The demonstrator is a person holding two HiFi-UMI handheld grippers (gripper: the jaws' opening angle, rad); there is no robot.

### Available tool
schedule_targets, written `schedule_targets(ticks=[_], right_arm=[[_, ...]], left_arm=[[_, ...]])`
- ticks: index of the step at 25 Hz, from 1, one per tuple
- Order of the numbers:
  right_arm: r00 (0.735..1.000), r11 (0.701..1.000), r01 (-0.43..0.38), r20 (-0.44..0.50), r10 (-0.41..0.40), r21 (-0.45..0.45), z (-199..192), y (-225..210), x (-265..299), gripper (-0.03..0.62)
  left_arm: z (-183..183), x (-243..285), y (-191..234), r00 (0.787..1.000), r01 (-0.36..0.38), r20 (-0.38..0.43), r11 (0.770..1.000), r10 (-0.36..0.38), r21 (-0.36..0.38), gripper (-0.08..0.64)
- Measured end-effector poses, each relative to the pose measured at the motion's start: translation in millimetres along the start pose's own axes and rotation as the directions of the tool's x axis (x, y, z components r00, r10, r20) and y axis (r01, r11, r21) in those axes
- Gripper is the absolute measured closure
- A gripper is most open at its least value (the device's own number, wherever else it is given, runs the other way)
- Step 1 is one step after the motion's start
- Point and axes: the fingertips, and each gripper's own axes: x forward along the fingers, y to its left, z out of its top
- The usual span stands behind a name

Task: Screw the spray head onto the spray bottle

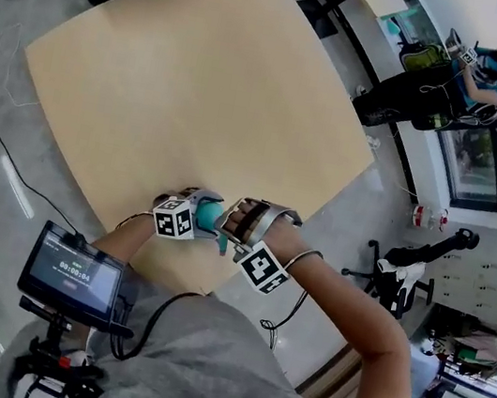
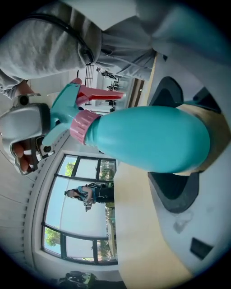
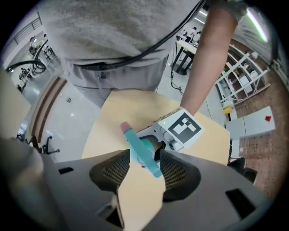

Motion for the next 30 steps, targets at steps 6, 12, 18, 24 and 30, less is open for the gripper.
schedule_targets(ticks=[6, 12, 18, 24, 30], right_arm=[[0.999, 0.996, -0.009, 0.049, 0.005, 0.090, 1, -3, 17, 0.459], [0.960, 0.864, 0.008, 0.237, -0.148, 0.504, 0, -13, 11, 0.460], [0.866, 0.546, -0.047, 0.306, -0.396, 0.837, -9, -16, 8, 0.460], [0.794, 0.256, -0.122, 0.249, -0.555, 0.959, -14, -23, 8, 0.459], [0.706, -0.122, -0.115, -0.006, -0.709, 0.986, -22, -21, 6, 0.459]], left_arm=[[5, 1, -4, 0.999, -0.027, 0.026, 0.999, 0.027, -0.022, 0.158], [5, -2, -8, 0.998, -0.047, 0.047, 0.998, 0.049, -0.041, 0.158], [6, -3, -11, 0.998, -0.045, 0.050, 0.998, 0.047, -0.040, 0.158], [5, -5, -12, 0.997, -0.052, 0.047, 0.998, 0.054, -0.039, 0.158], [5, -7, -11, 0.994, -0.097, 0.051, 0.994, 0.100, -0.057, 0.158]])
